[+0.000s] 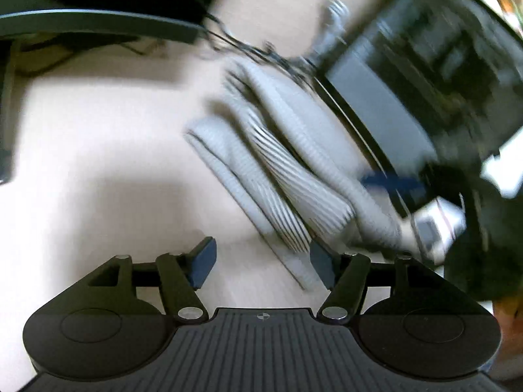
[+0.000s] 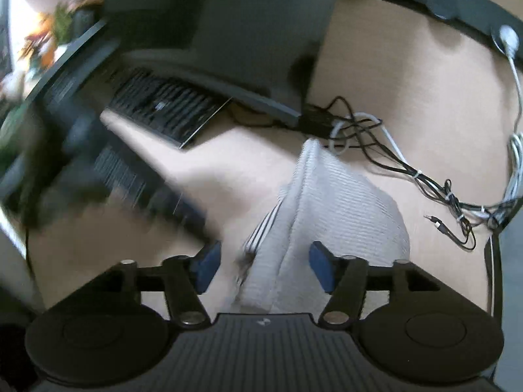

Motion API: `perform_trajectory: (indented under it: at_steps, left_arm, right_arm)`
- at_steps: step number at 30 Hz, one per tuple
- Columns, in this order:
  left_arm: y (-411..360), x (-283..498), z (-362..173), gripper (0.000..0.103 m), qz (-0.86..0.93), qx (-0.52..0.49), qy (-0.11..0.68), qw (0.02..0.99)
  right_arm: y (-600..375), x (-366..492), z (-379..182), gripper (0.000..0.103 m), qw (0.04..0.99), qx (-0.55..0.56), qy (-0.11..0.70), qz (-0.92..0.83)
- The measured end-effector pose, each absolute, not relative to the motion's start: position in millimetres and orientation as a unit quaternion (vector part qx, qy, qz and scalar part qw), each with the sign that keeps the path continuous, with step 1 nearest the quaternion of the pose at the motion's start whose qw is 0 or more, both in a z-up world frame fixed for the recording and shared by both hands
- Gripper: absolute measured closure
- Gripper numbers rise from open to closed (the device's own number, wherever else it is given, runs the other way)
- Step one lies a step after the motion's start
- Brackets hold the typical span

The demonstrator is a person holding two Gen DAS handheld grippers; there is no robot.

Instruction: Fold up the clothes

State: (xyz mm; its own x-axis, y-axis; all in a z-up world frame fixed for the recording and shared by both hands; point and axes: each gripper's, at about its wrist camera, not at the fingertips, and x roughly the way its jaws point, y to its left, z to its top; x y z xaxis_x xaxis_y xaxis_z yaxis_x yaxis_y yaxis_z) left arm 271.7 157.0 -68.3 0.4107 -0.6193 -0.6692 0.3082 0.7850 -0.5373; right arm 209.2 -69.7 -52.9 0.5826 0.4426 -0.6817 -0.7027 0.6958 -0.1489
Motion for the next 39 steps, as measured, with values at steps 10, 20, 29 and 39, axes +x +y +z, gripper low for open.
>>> perform_trajectory:
  at_steps: [10,20,29,39]
  left_arm:
    - [108.6,288.3,-68.6,0.081,-0.357,-0.180,0.454,0.796]
    - [108.0,284.2,-73.3,0.071,-0.347,-0.164,0.459,0.801]
    - [126.2,283.4,-65.2,0.069,-0.310,-0.141,0.459,0.821]
    - [132.7,294.4,-15.0,0.069,-0.319,-0.160,0.393,0.847]
  right_arm:
    - [-111.5,220.6,9.7,0.093,0.901,-0.070,0.284,0.320]
    - [-98.9,231.9,-35.2,0.093,0.867,-0.012,0.357,0.347]
    - [-73.8,220.2,-56.6,0.092,0.858,-0.099,0.345,0.367]
    - [-25.6,192.9,-99.4,0.091,0.827,-0.225,0.343,0.384]
